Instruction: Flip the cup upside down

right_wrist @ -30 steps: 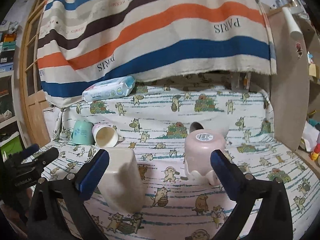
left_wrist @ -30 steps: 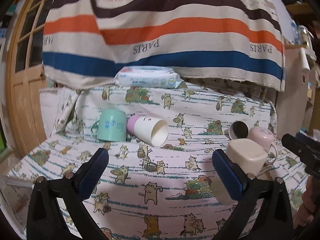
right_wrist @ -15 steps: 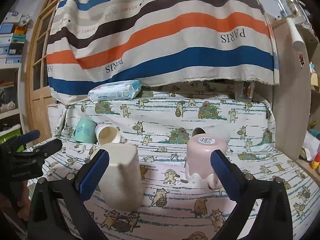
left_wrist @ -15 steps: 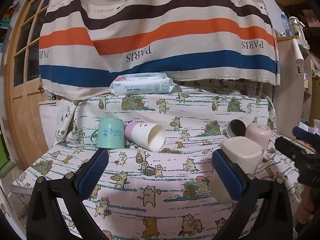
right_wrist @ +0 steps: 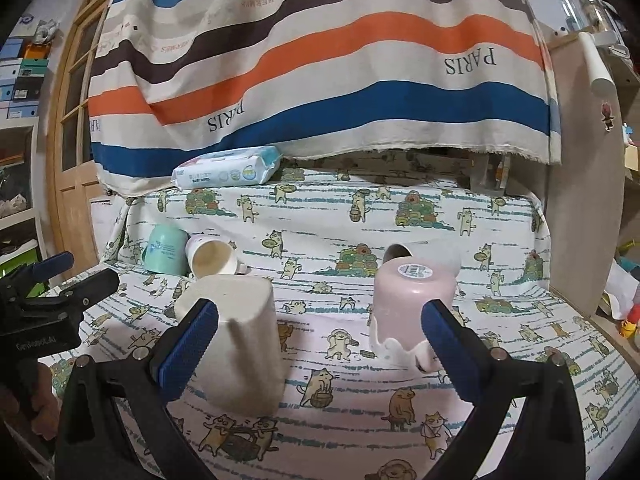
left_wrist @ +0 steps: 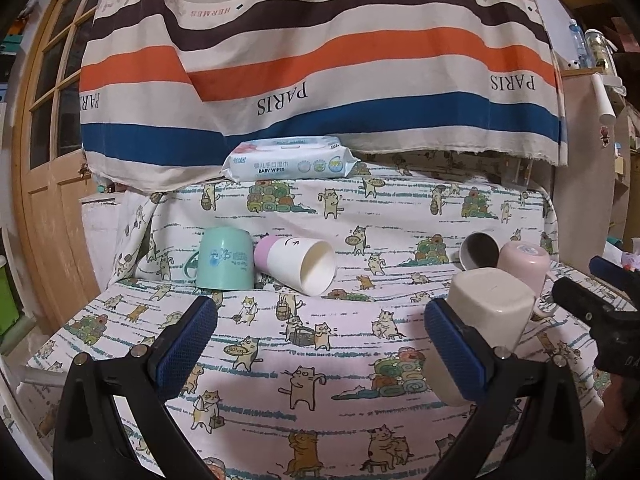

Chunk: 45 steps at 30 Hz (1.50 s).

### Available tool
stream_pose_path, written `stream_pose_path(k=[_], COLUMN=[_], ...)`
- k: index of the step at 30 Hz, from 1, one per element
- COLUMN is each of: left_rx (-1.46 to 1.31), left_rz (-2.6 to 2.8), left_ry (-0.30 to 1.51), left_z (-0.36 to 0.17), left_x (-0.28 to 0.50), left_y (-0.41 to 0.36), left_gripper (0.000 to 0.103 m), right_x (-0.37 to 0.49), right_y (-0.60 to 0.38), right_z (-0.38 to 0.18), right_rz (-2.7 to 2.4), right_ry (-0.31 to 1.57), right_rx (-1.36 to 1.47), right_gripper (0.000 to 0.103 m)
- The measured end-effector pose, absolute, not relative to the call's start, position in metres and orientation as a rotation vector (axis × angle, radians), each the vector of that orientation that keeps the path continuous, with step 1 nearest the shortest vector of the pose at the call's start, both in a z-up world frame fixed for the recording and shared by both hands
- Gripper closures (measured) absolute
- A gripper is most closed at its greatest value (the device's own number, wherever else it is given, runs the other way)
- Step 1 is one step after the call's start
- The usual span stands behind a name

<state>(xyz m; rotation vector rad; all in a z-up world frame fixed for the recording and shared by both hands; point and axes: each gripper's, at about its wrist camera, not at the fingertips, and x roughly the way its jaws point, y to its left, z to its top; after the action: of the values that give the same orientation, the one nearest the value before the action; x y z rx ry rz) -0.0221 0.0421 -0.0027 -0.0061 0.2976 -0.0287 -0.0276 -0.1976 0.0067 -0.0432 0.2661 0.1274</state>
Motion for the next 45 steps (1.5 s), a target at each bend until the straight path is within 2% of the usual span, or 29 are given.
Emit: stream_pose_path(k=[45], left_rx=[-0.007], left_rz=[-0.021], left_ry=[0.298], left_z=[-0.0035], left_x=[-0.0224], left_y=[0.0420], left_gripper=[0.000], right_x=[-0.0295], right_y=[-0.1954], right_z=[0.0069], right_rz=[0.135], right_ry=[0.261], right_rx=[-0.048], right_gripper=[0.001])
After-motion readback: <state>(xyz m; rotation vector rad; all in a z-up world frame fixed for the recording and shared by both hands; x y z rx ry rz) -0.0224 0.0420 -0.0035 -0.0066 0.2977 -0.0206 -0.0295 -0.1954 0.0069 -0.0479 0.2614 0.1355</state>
